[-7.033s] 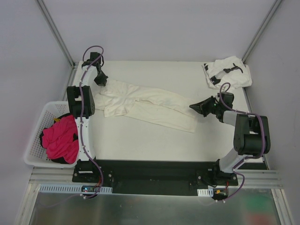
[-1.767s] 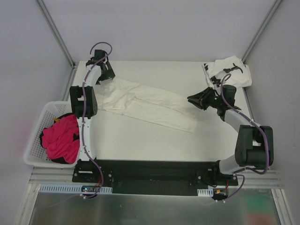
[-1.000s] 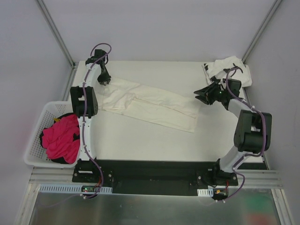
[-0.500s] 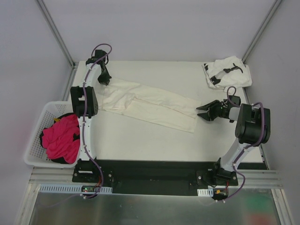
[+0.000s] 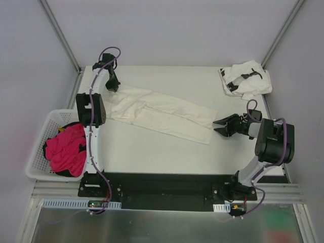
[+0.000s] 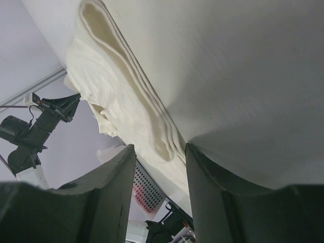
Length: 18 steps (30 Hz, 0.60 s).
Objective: Fold and stack the t-shirts
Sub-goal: Rotate the tshirt 90 degrees
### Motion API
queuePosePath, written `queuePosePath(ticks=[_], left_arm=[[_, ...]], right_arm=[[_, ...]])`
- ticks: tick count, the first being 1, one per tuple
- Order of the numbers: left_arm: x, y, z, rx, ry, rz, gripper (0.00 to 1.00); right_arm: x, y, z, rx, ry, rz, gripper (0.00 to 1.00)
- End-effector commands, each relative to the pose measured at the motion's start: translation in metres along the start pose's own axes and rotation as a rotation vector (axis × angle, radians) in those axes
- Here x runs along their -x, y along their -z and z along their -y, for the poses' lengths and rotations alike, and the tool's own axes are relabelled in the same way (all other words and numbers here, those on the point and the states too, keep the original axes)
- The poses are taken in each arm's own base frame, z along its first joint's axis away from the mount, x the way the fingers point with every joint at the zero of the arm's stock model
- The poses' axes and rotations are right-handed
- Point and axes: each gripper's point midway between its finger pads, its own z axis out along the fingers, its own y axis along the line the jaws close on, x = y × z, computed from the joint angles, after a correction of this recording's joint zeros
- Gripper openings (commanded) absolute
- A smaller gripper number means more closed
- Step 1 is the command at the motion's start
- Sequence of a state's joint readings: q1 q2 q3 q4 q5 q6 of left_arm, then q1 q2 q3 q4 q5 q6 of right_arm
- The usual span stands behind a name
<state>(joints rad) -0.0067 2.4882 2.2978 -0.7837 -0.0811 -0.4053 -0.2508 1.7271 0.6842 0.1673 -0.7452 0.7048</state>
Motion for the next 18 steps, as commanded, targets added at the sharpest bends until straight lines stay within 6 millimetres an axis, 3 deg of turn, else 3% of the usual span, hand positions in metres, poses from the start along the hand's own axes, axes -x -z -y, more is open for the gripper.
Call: queuePosePath(ticks=[1,10,18], left_arm=[[0.009,0.012,0.002,-0.009,-0.018,0.02,0.0],[0.008,0.01,0.002,-0.011,-0.021,0.015,0.0],[0.012,0.016,0.003,-0.015,-0.035,0.03,0.0]], right_arm=[[-0.004,0.01,0.003,-0.006,0.014,0.024,0.47],[-0.009,0.021,0.005,-0.065,0.043,0.073,0.47],[-0.016,0.006,0.001,-0.1,0.072,0.068,0.47]])
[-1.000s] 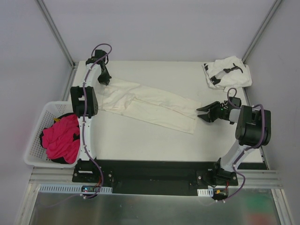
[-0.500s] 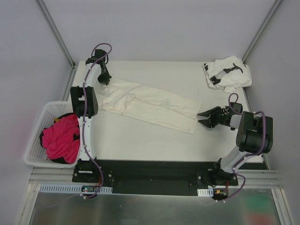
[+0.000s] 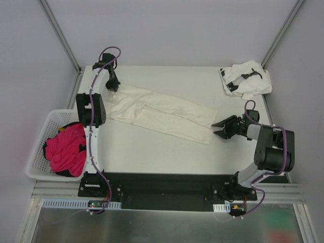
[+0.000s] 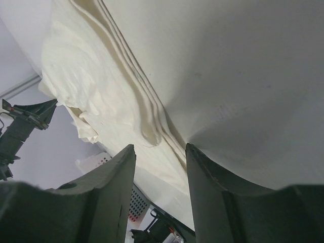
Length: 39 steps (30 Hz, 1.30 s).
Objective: Fold and stack the t-shirts
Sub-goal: Rotate the tshirt 90 degrees
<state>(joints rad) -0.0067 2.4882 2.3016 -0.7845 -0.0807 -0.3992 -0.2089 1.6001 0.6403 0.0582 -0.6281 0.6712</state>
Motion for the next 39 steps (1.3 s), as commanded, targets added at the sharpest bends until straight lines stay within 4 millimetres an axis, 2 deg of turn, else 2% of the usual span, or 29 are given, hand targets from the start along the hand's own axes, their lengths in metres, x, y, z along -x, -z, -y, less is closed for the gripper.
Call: queuePosePath(ticks=[1,10,13,14,17,18,20,21,26,30,33,35,36,38,39], left_arm=[[0.011,0.016,0.002,-0.013,-0.031,0.028,0.0],[0.017,0.023,-0.003,0.01,-0.059,0.053,0.0],[0.018,0.023,-0.002,0.008,-0.061,0.057,0.12],[0.019,0.023,-0.002,0.006,-0.066,0.058,0.2],[0.02,0.024,-0.003,0.012,-0.068,0.065,0.32],[0.02,0.023,-0.003,0.013,-0.071,0.065,0.33],[0.022,0.025,-0.003,0.014,-0.069,0.071,0.34],[0.022,0.025,-0.003,0.015,-0.07,0.073,0.35],[0.025,0.029,-0.002,0.009,-0.071,0.082,0.43],[0.029,0.035,-0.001,0.003,-0.072,0.097,0.49],[0.034,0.042,-0.001,0.002,-0.073,0.115,0.5],[0.038,0.047,0.0,-0.003,-0.076,0.128,0.5],[0.039,0.049,0.0,-0.003,-0.076,0.133,0.5],[0.042,0.054,0.001,-0.005,-0.077,0.145,0.5],[0.043,0.056,0.001,-0.007,-0.077,0.149,0.5]], right_arm=[[-0.003,-0.008,-0.008,-0.021,0.016,0.005,0.47],[-0.01,-0.026,-0.017,-0.018,0.022,-0.008,0.47],[-0.009,-0.028,-0.016,-0.026,0.018,0.002,0.46],[-0.009,-0.028,-0.016,-0.026,0.017,0.004,0.45],[-0.009,-0.028,-0.013,-0.036,0.008,0.018,0.33],[-0.009,-0.027,-0.013,-0.037,0.003,0.022,0.22],[-0.009,-0.027,-0.01,-0.043,0.0,0.027,0.11],[-0.01,-0.027,-0.008,-0.047,-0.005,0.026,0.01],[-0.016,-0.026,-0.007,-0.049,0.0,0.021,0.01],[-0.038,-0.028,-0.002,-0.066,0.026,-0.022,0.01],[-0.058,-0.028,-0.001,-0.075,0.05,-0.057,0.01],[-0.071,-0.027,0.008,-0.102,0.057,-0.074,0.01],[-0.081,-0.025,0.007,-0.104,0.083,-0.092,0.01],[-0.095,-0.02,0.02,-0.147,0.087,-0.121,0.01],[-0.102,-0.016,0.019,-0.139,0.127,-0.129,0.01]])
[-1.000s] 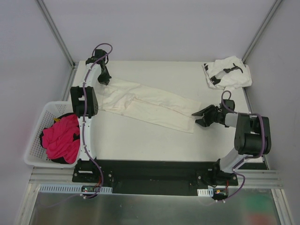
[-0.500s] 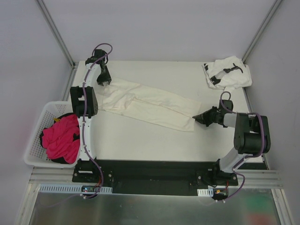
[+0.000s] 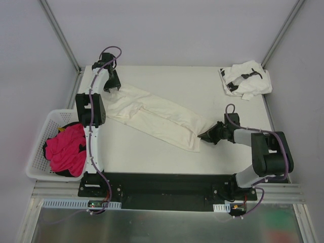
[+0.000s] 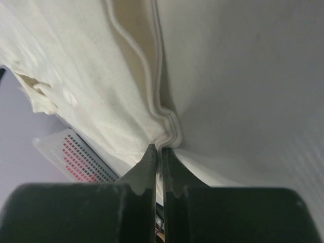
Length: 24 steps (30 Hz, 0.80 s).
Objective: Fold and stack the t-shirts
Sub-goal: Rotate the tshirt 90 degrees
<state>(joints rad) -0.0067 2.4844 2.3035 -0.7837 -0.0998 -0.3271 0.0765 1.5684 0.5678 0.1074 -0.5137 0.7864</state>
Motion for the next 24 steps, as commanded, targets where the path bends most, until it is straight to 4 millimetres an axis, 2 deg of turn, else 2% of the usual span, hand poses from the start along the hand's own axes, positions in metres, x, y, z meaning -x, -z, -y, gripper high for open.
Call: queuePosePath(ticks=[1,3,4,7,9,10,16,19,20,24], left_arm=[[0.043,0.057,0.003,-0.02,-0.005,0.145,0.5],[0.046,0.06,0.004,-0.023,-0.007,0.154,0.5],[0.047,0.063,0.004,-0.025,-0.004,0.159,0.5],[0.05,0.066,0.005,-0.028,-0.003,0.168,0.5],[0.05,0.068,0.006,-0.037,-0.002,0.17,0.5],[0.05,0.069,0.007,-0.04,-0.002,0.17,0.5],[0.056,0.082,0.007,-0.045,-0.002,0.196,0.5],[0.058,0.087,0.006,-0.043,-0.005,0.206,0.5],[0.058,0.088,0.005,-0.041,-0.005,0.207,0.5],[0.059,0.09,0.003,-0.03,-0.006,0.216,0.5]], right_arm=[[-0.037,0.014,0.028,-0.113,0.028,-0.057,0.01],[-0.049,0.025,0.032,-0.132,0.113,-0.062,0.01],[-0.057,0.033,0.045,-0.188,0.119,-0.076,0.01],[-0.073,0.055,0.056,-0.254,0.213,-0.101,0.01],[-0.08,0.065,0.054,-0.269,0.277,-0.111,0.01],[-0.085,0.073,0.061,-0.305,0.303,-0.121,0.01],[-0.105,0.084,0.069,-0.335,0.329,-0.185,0.04],[-0.107,0.083,0.069,-0.335,0.336,-0.192,0.1],[-0.107,0.084,0.069,-0.338,0.346,-0.195,0.19],[-0.107,0.088,0.068,-0.357,0.384,-0.217,0.29]])
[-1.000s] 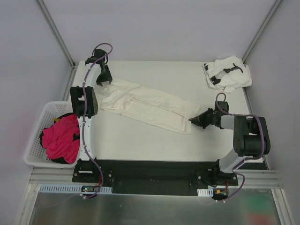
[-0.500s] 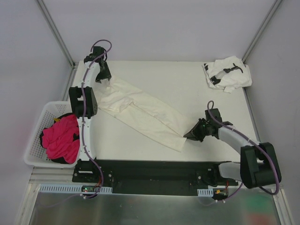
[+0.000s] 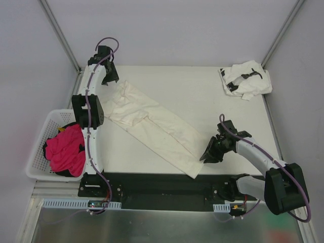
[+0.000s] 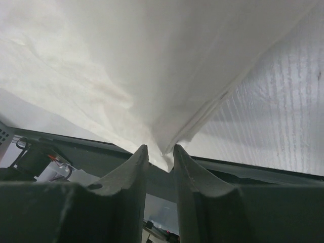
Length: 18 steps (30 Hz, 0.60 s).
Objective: Fold and stack the t-shirts
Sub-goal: Rotate the tshirt 90 degrees
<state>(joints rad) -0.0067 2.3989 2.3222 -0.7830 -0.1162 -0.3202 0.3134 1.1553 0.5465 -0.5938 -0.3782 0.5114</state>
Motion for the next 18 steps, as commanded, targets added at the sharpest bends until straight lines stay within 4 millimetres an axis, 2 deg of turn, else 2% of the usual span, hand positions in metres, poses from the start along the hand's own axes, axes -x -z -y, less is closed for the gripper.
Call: queuePosePath(ticks=[1,2,4,5,7,8,9,11,12,13,16,17,18], left_arm=[[0.032,0.043,-0.001,-0.006,-0.013,0.108,0.49],[0.032,0.043,0.0,-0.008,-0.011,0.109,0.5],[0.031,0.041,0.001,-0.011,-0.009,0.104,0.5],[0.03,0.041,0.001,-0.013,-0.009,0.101,0.49],[0.029,0.039,0.001,-0.013,-0.006,0.096,0.49],[0.027,0.038,0.002,-0.013,-0.006,0.093,0.49],[0.026,0.036,0.003,-0.019,-0.004,0.088,0.49],[0.022,0.035,0.009,-0.036,0.003,0.078,0.49],[0.018,0.034,0.015,-0.056,0.012,0.067,0.49],[0.016,0.033,0.017,-0.065,0.018,0.063,0.49],[0.01,0.033,0.026,-0.093,0.027,0.049,0.49],[0.009,0.033,0.028,-0.1,0.032,0.044,0.49],[0.006,0.034,0.029,-0.107,0.045,0.038,0.49]], right_arm=[[-0.005,0.013,0.005,-0.063,0.056,-0.033,0.3],[-0.002,0.018,0.002,-0.066,0.07,-0.025,0.31],[0.0,0.027,0.01,-0.125,0.116,-0.011,0.31],[0.012,0.039,-0.001,-0.118,0.147,0.036,0.31],[0.027,0.055,-0.005,-0.148,0.204,0.097,0.31],[0.041,0.068,-0.021,-0.121,0.233,0.148,0.31],[0.052,0.073,-0.034,-0.092,0.255,0.186,0.31],[0.066,0.069,-0.054,-0.048,0.263,0.186,0.31],[0.083,0.074,-0.081,0.027,0.284,0.233,0.32],[0.088,0.06,-0.093,0.057,0.272,0.174,0.32],[0.122,0.052,-0.146,0.187,0.314,0.201,0.32],[0.134,0.027,-0.15,0.173,0.315,0.159,0.32],[0.145,0.019,-0.158,0.177,0.312,0.162,0.32]])
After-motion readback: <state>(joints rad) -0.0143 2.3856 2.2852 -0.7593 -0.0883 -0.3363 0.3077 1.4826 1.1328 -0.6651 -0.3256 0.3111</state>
